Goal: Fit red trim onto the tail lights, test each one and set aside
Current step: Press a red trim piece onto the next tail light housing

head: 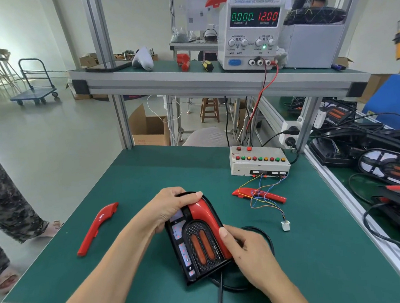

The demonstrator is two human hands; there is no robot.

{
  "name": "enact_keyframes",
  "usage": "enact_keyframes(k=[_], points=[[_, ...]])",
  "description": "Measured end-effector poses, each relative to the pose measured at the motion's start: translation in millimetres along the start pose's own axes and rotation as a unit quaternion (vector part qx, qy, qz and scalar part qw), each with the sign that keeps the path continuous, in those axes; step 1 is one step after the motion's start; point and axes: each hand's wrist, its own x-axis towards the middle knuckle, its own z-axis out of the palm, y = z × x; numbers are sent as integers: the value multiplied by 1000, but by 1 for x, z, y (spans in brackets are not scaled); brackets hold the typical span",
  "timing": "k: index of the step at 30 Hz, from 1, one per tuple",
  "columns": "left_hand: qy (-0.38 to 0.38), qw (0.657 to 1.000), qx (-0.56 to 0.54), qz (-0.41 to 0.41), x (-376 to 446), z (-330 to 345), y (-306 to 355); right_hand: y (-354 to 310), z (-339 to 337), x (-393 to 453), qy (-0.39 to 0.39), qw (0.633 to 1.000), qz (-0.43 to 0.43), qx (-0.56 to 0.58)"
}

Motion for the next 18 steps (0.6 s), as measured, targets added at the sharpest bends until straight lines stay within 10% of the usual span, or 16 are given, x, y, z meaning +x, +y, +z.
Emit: enact_keyframes(k=[2,9,18], points=[[-10,1000,10,17,-3,2,2,-11,-4,9,63,987,-36,-141],[-15,998,38,52,-10,13,14,-37,4,44,-27,971,9,239],[-6,995,57,76,-13,18,20,-32,8,45,-5,946,7,325]])
